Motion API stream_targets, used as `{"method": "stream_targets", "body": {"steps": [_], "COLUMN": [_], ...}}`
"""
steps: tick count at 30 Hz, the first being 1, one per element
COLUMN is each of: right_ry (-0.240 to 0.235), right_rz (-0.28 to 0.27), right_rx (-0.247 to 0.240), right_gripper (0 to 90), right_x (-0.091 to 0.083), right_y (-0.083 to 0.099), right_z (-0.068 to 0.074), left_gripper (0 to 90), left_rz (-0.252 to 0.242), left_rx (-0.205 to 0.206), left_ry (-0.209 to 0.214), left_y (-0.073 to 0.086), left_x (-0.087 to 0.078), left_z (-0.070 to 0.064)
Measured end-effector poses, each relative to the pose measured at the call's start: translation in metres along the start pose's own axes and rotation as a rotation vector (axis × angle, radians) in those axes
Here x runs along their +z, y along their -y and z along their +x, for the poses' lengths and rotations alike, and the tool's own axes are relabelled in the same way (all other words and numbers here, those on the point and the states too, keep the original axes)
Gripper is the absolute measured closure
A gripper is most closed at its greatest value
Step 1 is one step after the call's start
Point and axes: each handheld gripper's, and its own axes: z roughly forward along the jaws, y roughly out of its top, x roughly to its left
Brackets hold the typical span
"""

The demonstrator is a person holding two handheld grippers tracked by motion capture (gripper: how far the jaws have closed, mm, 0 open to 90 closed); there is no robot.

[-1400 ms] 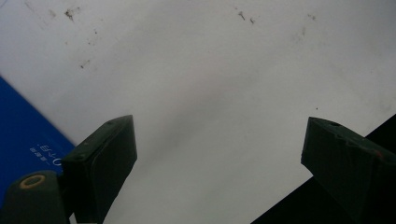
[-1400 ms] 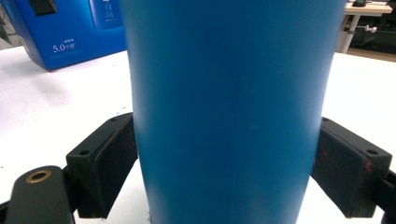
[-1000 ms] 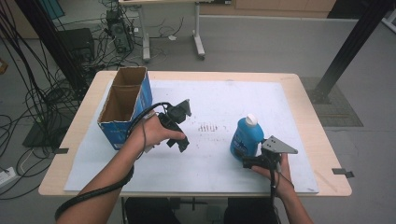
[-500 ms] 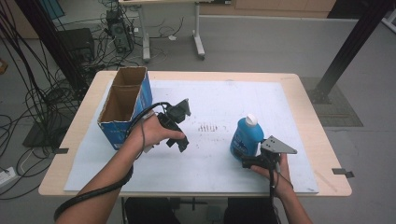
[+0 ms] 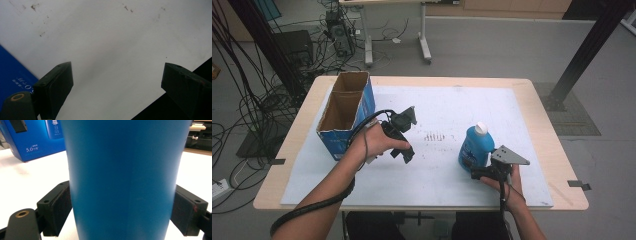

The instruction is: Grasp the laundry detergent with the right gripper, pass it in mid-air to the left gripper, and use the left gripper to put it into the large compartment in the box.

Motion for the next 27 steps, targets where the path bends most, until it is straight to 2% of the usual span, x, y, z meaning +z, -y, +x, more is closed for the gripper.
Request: {"method": "stream_targets", "body": {"steps": [20, 27], "right_ry": [0.017, 0.025], "right_rz": [0.0, -0.003], "right_rx": [0.002, 0.007], "right_gripper": [27.5, 28.9], "right_x": [0.0025, 0.0019], "right_y": [0.001, 0.0014], "right_z": [0.0023, 0.0015], "left_gripper": [11.1, 11.1], "left_rz": [0.001, 0.001], "left_rx": [0.008, 0.005], "left_ry": [0.007, 0.007], "left_y": [-0.002, -0.0017], "left_x": [-0.0001, 0.0017], "left_z": [-0.0016, -0.0027]}}
